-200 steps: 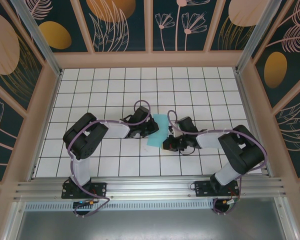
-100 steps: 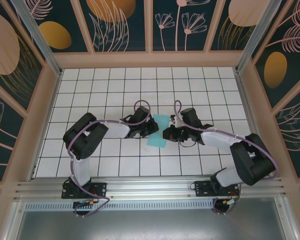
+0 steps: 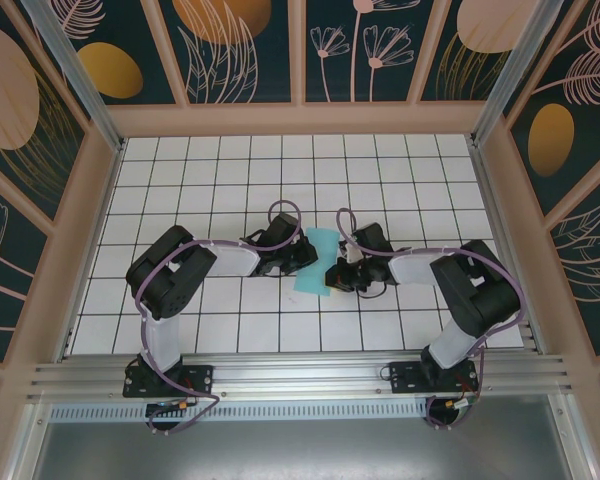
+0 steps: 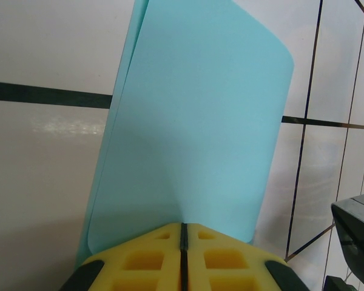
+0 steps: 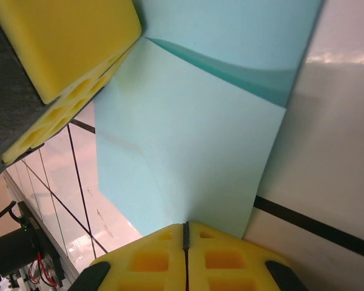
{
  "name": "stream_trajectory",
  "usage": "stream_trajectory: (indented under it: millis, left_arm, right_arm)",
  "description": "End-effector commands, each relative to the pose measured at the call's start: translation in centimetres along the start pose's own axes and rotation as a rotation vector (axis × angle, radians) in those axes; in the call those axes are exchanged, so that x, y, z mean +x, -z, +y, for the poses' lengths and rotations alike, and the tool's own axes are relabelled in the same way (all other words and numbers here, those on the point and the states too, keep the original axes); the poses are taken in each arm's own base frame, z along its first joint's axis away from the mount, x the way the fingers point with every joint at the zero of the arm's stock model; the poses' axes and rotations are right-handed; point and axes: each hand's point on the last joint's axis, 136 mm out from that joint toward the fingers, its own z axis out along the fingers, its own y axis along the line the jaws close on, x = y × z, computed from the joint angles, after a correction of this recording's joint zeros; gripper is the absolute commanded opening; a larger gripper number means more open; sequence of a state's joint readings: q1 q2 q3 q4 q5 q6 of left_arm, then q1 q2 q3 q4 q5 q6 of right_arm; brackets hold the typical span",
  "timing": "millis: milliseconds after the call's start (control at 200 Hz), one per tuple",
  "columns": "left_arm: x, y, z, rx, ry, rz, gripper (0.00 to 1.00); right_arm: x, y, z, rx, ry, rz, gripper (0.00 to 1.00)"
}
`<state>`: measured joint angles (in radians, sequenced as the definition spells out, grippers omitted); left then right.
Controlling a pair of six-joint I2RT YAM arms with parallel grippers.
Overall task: Fold a paper plane with a square sheet of paper (pick it up from the middle)
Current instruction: Fold the triangle a second time at the center of the table.
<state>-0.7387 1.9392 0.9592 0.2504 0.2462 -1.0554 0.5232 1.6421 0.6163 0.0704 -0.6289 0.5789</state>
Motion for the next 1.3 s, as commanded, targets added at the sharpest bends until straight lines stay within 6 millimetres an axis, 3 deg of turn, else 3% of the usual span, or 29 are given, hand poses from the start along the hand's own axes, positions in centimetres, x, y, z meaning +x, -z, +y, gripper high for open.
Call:
stream_trajectory:
  millis: [0, 250, 355, 565, 751, 846, 1096, 1291]
  left_arm:
    - [1.0, -0.6, 3.2, -0.106, 0.006, 0.029, 0.12]
    - [1.0, -0.7, 3.1, -0.105, 0.001, 0.033, 0.12]
    - [1.1, -0.7, 3.2, -0.108, 0.001, 0.036, 0.12]
    - [1.1, -0.7, 3.1, -0.105, 0.000, 0.037, 0.12]
    - [1.1, -0.8, 3.1, -0.108, -0.001, 0.038, 0.12]
    - [1.1, -0.7, 3.3, -0.113, 0.000, 0.035, 0.11]
    - [1.2, -0.6, 3.8, -0.123, 0.010, 0.028, 0.11]
    - [1.0, -0.5, 3.6, -0.122, 0.004, 0.025, 0.11]
  right_arm:
    - [2.5, 0.0, -2.7, 0.075, -0.036, 0.056, 0.10]
    - [0.0, 1.8, 2.6, -0.055, 0.041, -0.005, 0.11]
    - [-0.6, 1.7, 3.7, -0.094, 0.052, -0.006, 0.12]
    - [-0.4, -0.2, 2.5, -0.060, 0.029, 0.043, 0.13]
    - [1.4, -1.1, -0.3, 0.016, -0.010, 0.099, 0.13]
    - [2.5, -0.9, -1.4, 0.042, -0.023, 0.117, 0.13]
    - [4.2, 0.2, -0.8, 0.000, -0.016, 0.134, 0.13]
    - [5.4, 0.9, -1.5, 0.017, -0.043, 0.123, 0.13]
